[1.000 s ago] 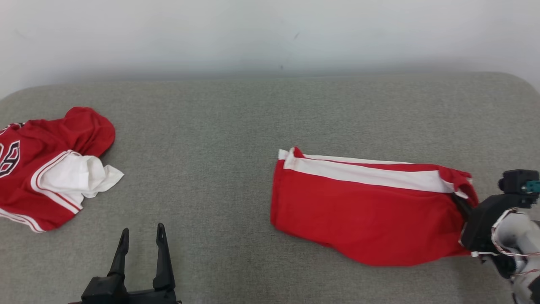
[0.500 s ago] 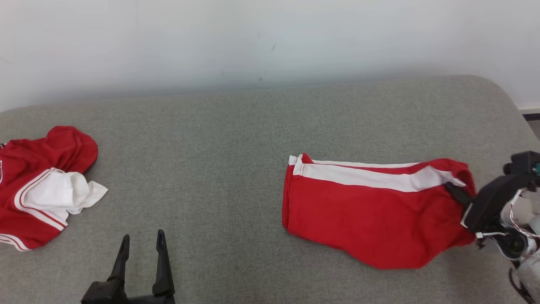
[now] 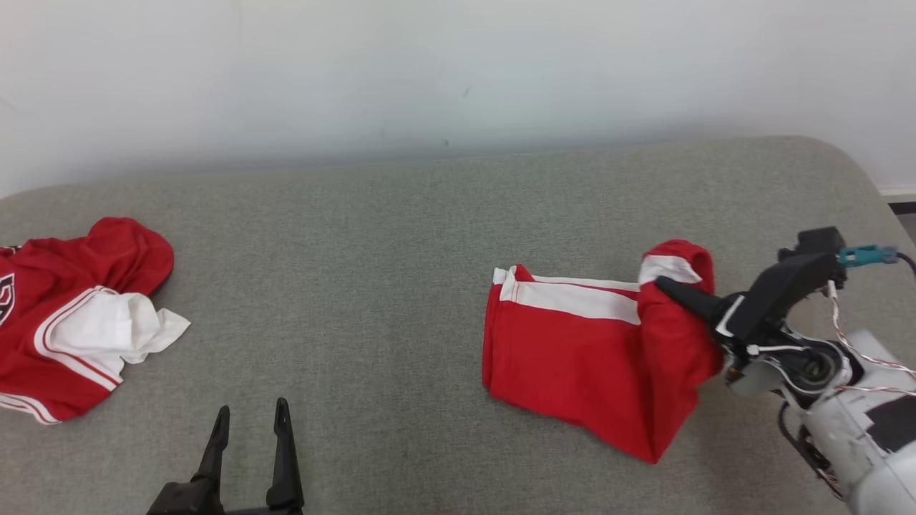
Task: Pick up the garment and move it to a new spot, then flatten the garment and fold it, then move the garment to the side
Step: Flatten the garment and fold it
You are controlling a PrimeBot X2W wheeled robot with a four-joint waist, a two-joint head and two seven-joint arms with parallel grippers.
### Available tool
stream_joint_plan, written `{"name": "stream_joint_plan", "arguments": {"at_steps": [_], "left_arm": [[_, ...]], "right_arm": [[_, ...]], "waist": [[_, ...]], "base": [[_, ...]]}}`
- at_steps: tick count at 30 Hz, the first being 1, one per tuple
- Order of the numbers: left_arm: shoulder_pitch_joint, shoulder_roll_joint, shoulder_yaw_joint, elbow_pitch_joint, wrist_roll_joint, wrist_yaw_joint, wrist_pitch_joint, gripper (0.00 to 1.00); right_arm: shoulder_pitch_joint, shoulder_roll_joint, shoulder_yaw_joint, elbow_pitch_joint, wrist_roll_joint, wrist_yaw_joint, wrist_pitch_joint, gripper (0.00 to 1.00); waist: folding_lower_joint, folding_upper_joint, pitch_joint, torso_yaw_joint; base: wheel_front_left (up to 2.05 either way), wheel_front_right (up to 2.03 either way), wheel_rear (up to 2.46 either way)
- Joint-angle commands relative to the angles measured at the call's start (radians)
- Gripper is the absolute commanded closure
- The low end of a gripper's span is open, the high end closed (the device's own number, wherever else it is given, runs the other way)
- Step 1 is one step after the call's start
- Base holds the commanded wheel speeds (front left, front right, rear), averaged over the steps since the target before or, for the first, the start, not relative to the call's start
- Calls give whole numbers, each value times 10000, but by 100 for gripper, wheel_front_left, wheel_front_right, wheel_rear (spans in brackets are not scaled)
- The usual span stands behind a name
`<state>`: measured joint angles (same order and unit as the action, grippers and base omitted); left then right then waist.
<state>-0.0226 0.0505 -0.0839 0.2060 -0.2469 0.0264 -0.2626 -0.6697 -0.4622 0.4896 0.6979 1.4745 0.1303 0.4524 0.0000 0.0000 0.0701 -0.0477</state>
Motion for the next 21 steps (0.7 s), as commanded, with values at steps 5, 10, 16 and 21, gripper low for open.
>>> {"name": "stream_joint_plan", "arguments": {"at_steps": [5,10,16,21], "left_arm": [[-116,-4,-90,40,-117,9,-24,0],[-266,-4,-340,74,-251,60,-24,0],[-486,-4,-697,149,-367,153,-22,0],[-593,-2,-893,183,-465,243,-24,0]], "right_arm": [[-609,678,105,504,-37,15,52,100],[-1207,1245,444,1311,-554,13,-148,100],[-1683,1714,850,2506,-1269,15,-552,100],[-1824,2068,1034,3185,-1630,13,-985,100]], "waist": [[0,0,97,227],[0,0,268,531],[0,0,485,948],[0,0,559,1138]], "base": [[0,0,0],[0,0,0],[0,0,0],[0,0,0]]}}
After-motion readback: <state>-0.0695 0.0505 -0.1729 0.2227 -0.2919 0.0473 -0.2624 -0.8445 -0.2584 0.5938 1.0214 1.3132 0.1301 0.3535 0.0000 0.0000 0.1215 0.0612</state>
